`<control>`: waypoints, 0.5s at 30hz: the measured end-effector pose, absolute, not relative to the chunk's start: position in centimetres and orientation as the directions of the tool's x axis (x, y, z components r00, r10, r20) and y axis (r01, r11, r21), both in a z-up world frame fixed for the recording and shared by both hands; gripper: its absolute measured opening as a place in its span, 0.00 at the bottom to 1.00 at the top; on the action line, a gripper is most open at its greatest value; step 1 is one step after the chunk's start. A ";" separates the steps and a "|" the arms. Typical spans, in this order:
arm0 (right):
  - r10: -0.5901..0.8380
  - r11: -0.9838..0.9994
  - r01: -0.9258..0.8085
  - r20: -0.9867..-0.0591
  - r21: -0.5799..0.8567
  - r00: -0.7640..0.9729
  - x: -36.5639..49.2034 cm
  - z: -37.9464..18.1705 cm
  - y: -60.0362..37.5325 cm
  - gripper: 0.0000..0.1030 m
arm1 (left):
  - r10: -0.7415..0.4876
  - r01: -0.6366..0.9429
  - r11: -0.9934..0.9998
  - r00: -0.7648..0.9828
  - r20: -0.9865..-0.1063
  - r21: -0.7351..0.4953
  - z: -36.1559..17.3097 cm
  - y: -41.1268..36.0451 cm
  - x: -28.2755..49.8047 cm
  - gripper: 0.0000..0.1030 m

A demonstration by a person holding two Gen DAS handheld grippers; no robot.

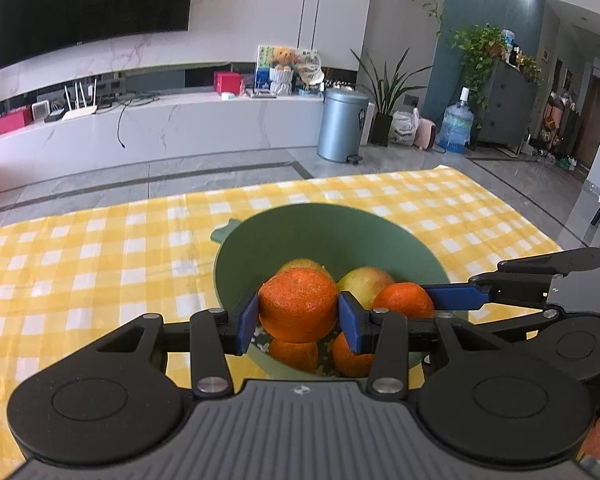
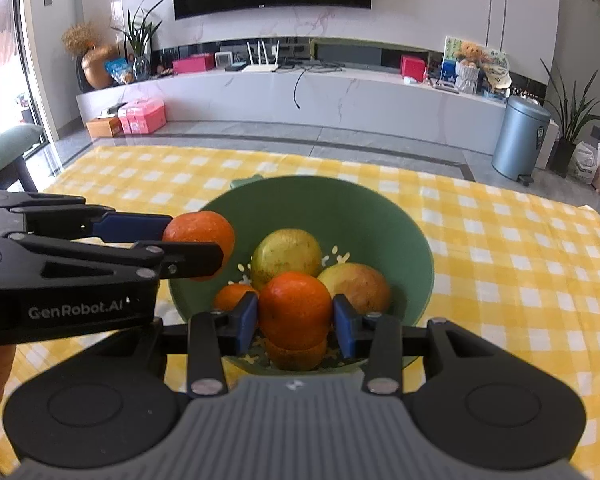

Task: Organize fruits
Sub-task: 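Open both tools to drop the oranges into the colander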

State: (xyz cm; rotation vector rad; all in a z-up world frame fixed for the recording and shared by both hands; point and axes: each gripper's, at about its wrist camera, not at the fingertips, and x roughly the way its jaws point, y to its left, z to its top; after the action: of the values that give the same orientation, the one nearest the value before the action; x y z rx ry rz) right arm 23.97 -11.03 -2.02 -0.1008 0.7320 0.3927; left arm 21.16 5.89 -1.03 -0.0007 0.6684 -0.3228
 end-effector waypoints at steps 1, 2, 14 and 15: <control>0.312 0.922 -0.384 -0.673 0.045 0.671 24.1 -2.2 -11.0 0.37 | -0.293 0.293 0.950 0.733 -0.614 -0.105 -1.2 5.9 21.3 0.47; 0.310 0.922 -0.385 -0.678 0.044 0.666 24.2 -2.3 -10.9 0.37 | -0.292 0.293 0.950 0.729 -0.618 -0.103 -1.3 5.9 21.4 0.47; 0.278 0.917 -0.399 -0.722 0.002 0.634 24.9 -3.9 -10.4 0.37 | -0.293 0.310 0.946 0.707 -0.643 -0.090 -2.1 5.4 21.3 0.48; 0.278 0.917 -0.399 -0.724 0.004 0.632 25.0 -3.8 -10.4 0.37 | -0.296 0.310 0.946 0.706 -0.643 -0.095 -2.1 5.3 21.3 0.48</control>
State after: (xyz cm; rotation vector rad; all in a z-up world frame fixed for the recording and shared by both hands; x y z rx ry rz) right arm 24.98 -10.39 -3.80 -0.1620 0.7982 0.3893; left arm 21.26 5.33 -2.10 0.0207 0.7109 -0.3364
